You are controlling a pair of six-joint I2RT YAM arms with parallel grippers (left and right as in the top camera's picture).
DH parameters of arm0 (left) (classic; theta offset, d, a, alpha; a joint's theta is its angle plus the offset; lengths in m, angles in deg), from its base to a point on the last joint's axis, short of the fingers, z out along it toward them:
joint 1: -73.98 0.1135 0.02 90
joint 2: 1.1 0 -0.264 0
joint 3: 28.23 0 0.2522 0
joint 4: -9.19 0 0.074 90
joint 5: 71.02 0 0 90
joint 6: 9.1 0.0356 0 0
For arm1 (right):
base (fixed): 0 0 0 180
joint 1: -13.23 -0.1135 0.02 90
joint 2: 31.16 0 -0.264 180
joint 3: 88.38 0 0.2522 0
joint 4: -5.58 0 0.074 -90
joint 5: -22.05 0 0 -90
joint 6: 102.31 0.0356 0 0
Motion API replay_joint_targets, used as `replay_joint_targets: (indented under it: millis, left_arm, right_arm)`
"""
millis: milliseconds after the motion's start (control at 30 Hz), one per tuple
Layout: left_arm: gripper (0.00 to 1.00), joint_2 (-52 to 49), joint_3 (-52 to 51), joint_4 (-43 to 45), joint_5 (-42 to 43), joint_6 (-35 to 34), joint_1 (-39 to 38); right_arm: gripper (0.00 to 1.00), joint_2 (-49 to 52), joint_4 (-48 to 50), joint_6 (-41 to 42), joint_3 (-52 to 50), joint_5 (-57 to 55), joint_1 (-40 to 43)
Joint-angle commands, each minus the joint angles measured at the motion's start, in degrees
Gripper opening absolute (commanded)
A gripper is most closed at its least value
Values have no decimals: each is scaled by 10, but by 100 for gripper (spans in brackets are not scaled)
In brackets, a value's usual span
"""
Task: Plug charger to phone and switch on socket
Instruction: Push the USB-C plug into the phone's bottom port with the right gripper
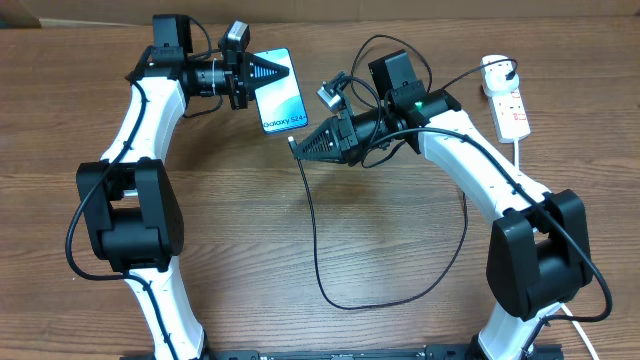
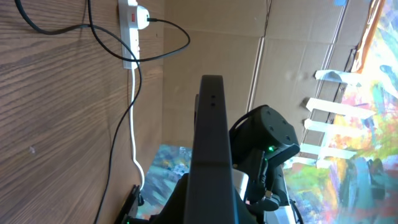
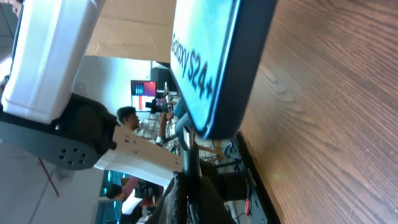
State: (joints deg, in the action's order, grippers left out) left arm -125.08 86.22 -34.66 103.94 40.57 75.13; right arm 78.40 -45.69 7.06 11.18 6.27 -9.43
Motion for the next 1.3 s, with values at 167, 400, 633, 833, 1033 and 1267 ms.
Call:
replay_joint_targets:
  millis: [167, 400, 633, 833, 1033, 1267]
  left_arm:
    - [4, -7, 10, 1, 10, -10, -1]
    - [4, -7, 10, 1, 11, -10, -1]
    - [4, -7, 10, 1, 14, -10, -3]
    - [4, -7, 10, 1, 14, -10, -5]
    - [4, -7, 10, 1, 14, -10, -5]
    - [4, -7, 10, 1, 15, -10, -5]
  right_arm:
    - [4, -23, 26, 34, 13, -13, -3]
    - [4, -23, 28, 35, 13, -21, -3]
    - [4, -23, 31, 42, 13, -24, -3]
    - [4, -23, 55, 62, 13, -21, -5]
    - [4, -23, 57, 62, 13, -21, -7]
    - [4, -23, 57, 62, 13, -26, -7]
